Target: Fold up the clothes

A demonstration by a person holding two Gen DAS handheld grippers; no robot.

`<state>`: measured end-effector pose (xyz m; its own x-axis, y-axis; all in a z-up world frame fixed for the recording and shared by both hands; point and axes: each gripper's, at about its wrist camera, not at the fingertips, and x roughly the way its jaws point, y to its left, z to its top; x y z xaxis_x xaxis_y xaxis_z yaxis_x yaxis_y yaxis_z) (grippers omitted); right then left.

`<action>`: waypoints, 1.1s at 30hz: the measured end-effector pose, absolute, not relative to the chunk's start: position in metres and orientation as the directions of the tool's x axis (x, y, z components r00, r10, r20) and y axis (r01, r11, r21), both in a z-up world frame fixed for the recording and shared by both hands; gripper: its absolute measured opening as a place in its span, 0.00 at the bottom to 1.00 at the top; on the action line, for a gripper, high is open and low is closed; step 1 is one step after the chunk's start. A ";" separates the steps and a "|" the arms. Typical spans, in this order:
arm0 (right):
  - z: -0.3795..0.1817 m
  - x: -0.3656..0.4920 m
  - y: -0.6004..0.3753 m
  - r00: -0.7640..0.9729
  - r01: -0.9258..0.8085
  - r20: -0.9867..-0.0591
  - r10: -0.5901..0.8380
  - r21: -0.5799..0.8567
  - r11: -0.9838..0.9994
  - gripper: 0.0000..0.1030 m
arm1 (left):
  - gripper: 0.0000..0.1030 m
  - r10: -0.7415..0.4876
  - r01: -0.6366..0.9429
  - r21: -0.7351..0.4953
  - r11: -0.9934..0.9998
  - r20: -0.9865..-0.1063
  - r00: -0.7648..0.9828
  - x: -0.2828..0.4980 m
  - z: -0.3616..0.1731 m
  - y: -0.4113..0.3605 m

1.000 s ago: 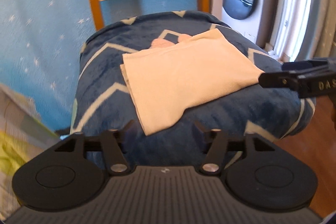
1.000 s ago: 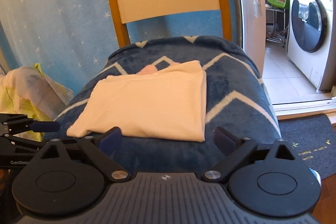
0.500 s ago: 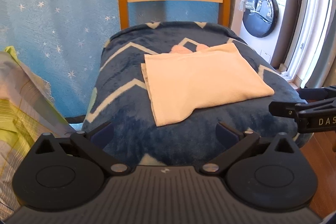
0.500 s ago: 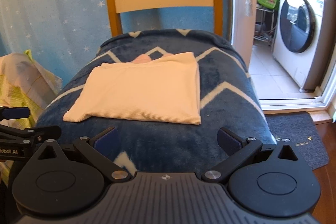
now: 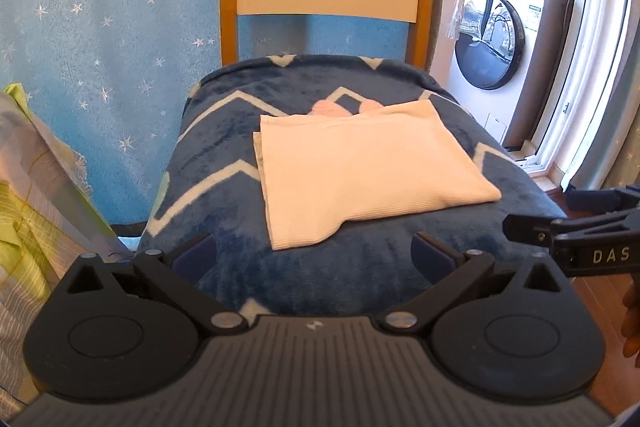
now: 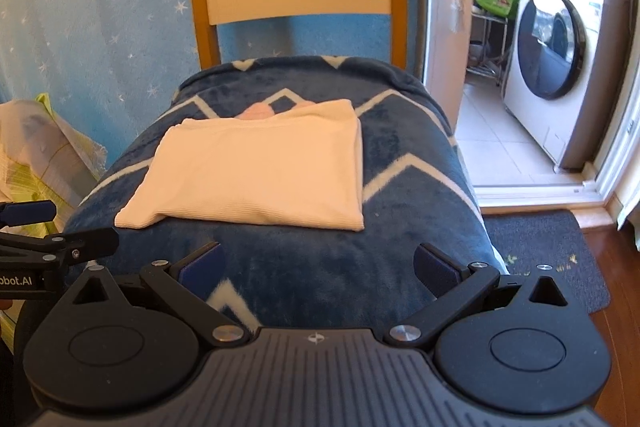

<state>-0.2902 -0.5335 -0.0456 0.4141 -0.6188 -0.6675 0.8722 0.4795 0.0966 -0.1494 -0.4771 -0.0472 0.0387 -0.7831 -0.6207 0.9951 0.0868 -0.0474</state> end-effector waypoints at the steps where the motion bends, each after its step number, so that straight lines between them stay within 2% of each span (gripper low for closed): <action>1: -0.044 -0.292 -0.532 0.421 0.869 -0.673 -0.608 0.107 0.482 1.00 | 0.99 -0.783 0.996 -0.048 0.082 -0.622 0.034 -0.151 -0.046 -0.476; 19: 0.007 -0.306 -0.473 0.438 0.850 -0.658 -0.612 0.082 0.520 1.00 | 0.99 -0.807 0.996 -0.014 0.093 -0.587 0.067 -0.172 -0.002 -0.434; 33: 0.024 -0.316 -0.451 0.426 0.852 -0.646 -0.633 0.050 0.522 1.00 | 0.99 -0.813 0.993 0.002 0.120 -0.574 0.099 -0.182 0.009 -0.413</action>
<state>-0.3159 -0.4510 0.0242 0.4257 -0.6334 -0.6462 0.8517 0.5217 0.0497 -0.1821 -0.4130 0.0086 0.0994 -0.8127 -0.5741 0.9928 0.1199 0.0022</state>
